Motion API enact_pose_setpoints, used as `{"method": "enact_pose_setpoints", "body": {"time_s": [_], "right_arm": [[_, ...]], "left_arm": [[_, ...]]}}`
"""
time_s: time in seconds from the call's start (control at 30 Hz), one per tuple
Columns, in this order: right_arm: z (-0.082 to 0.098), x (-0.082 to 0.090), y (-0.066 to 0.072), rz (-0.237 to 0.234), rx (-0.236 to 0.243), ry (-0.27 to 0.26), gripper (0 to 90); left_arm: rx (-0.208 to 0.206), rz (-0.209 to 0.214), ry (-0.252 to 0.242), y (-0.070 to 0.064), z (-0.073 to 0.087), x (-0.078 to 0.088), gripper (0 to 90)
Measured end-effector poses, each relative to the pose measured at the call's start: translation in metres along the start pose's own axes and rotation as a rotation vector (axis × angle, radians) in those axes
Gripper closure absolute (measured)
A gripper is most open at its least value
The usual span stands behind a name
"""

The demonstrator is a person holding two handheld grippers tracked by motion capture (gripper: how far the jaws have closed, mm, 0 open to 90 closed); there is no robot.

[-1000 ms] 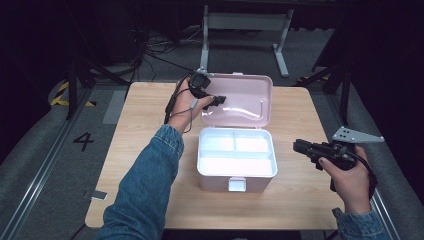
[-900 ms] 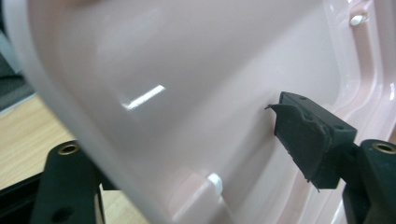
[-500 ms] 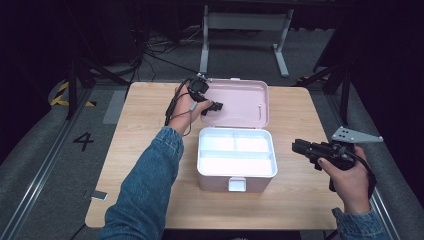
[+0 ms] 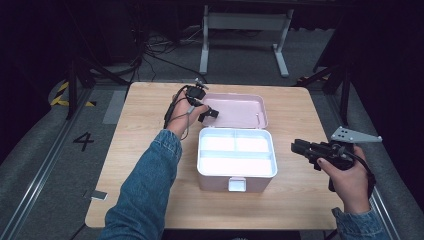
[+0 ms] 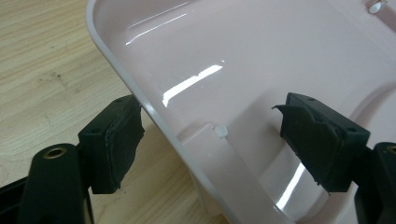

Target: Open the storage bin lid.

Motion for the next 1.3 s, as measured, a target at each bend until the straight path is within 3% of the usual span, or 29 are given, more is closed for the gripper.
{"method": "enact_pose_setpoints", "body": {"time_s": [0.33,0.57,0.63,0.93,1.17,1.3], "right_arm": [[-0.001,-0.003,0.002,-0.009,-0.002,0.001,71.9],[-0.005,-0.007,0.002,-0.017,0.004,-0.001,70.6],[-0.008,-0.009,0.0,-0.017,0.008,-0.007,69.5],[-0.016,-0.022,-0.006,-0.015,0.023,0.009,65.3],[-0.02,-0.028,-0.014,-0.008,0.02,0.014,64.4],[-0.021,-0.029,-0.019,0.0,0.017,0.022,62.0]], "left_arm": [[-0.023,-0.053,-0.092,-0.003,-0.001,0.028,24.7],[-0.117,-0.041,-0.166,-0.026,0.004,0.067,24.7],[-0.156,-0.038,-0.19,-0.037,0.011,0.084,24.7],[-0.232,-0.048,-0.231,-0.06,0.04,0.132,24.6],[-0.242,-0.043,-0.255,-0.064,0.069,0.162,24.4],[-0.27,-0.053,-0.233,-0.067,0.09,0.175,24.0]]}}
Point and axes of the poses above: each handheld gripper's, and its own axes: x roughly backward along the jaws, z roughly out of its underside, y roughly to its left, the point moved 4 cm from there along -x, roughly forward along the jaws, and after that the axes turned 7 degrees about z, right-handed, at the moved point
